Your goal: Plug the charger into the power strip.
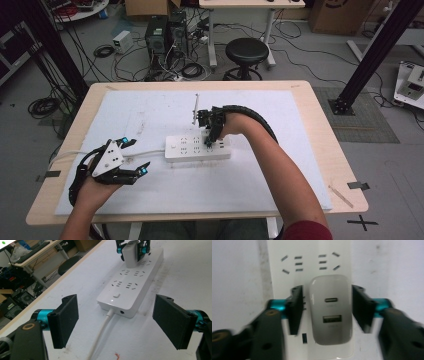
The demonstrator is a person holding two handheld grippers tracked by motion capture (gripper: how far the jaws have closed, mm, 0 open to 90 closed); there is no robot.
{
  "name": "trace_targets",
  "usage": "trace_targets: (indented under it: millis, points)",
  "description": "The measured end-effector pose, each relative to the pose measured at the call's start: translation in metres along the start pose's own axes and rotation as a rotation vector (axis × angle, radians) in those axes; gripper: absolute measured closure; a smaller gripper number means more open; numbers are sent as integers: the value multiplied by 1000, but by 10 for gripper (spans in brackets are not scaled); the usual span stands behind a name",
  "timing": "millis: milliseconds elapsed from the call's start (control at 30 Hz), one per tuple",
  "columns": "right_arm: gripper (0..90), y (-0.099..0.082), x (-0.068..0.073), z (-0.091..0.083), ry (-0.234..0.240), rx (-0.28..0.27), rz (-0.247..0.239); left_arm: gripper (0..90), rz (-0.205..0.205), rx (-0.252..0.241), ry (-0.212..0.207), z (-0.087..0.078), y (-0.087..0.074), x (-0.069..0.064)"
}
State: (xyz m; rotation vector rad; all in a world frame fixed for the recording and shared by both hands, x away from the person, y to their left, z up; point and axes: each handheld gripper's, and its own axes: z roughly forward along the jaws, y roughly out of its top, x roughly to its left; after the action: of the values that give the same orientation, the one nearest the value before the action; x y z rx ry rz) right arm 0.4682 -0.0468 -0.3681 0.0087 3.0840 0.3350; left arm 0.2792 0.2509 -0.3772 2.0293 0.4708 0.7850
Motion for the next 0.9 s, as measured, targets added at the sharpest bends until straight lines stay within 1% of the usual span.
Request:
trace_targets:
  millis: [33,67,100,133,167,200,233,267,300,367,400,467,533,567,600,633,667,700,733,800,833,867,900]
  points:
    - [423,-2,1,-3,1,-16,11,208,0,0,0,0,0,0]
    - [385,-5,1,-6,-8,-31,24,208,-1,-3,0,-1,1,1]
    - [385,-5,1,-6,-8,-31,24,208,-1,-3,0,-1,1,1]
    - [375,-7,2,-10,-20,-49,41,208,1,-1,-1,-1,2,2]
    - [354,-13,4,-19,-29,-96,64,209,1,-3,-1,-1,3,3]
    - [354,-13,4,-19,-29,-96,64,209,1,-3,-2,-1,4,5]
    - [331,-16,6,-24,-34,-138,81,208,1,-3,-2,-1,4,5]
    - [316,-23,9,-35,-38,-224,115,208,-2,-8,-2,-2,6,8]
    - [308,-27,11,-41,-42,-268,124,208,-2,-6,-5,-3,7,9]
    - [278,-34,17,-50,-50,-353,148,208,-5,-12,-6,-3,9,11]
    - [273,-39,20,-54,-62,-396,157,208,-8,-13,-12,-3,10,12]
    - [272,-47,25,-59,-54,-454,197,208,-7,-17,-21,-2,13,13]
    - [256,-58,30,-63,-64,-525,223,208,-4,-22,-35,-2,15,15]
    - [256,-58,30,-63,-64,-525,223,208,-4,-22,-35,-2,15,15]
    - [252,-62,33,-64,-51,-545,240,208,-3,-26,-41,-2,17,16]
    - [211,-72,37,-66,-70,-580,270,208,-1,-35,-48,-1,19,17]
    - [211,-76,40,-67,-69,-599,292,208,0,-38,-53,0,19,17]
    - [211,-81,42,-67,-69,-616,304,208,0,-41,-55,0,19,18]
    - [211,-85,45,-68,-77,-636,309,208,2,-42,-59,1,19,18]
    - [207,-94,51,-69,-102,-685,339,208,0,-47,-69,2,19,19]
    - [205,-98,53,-69,-103,-709,355,208,0,-48,-71,3,18,20]
    - [205,-102,55,-69,-108,-728,361,208,-5,-49,-74,4,18,20]
    - [203,-107,59,-69,-129,-741,376,208,-7,-55,-80,5,18,20]
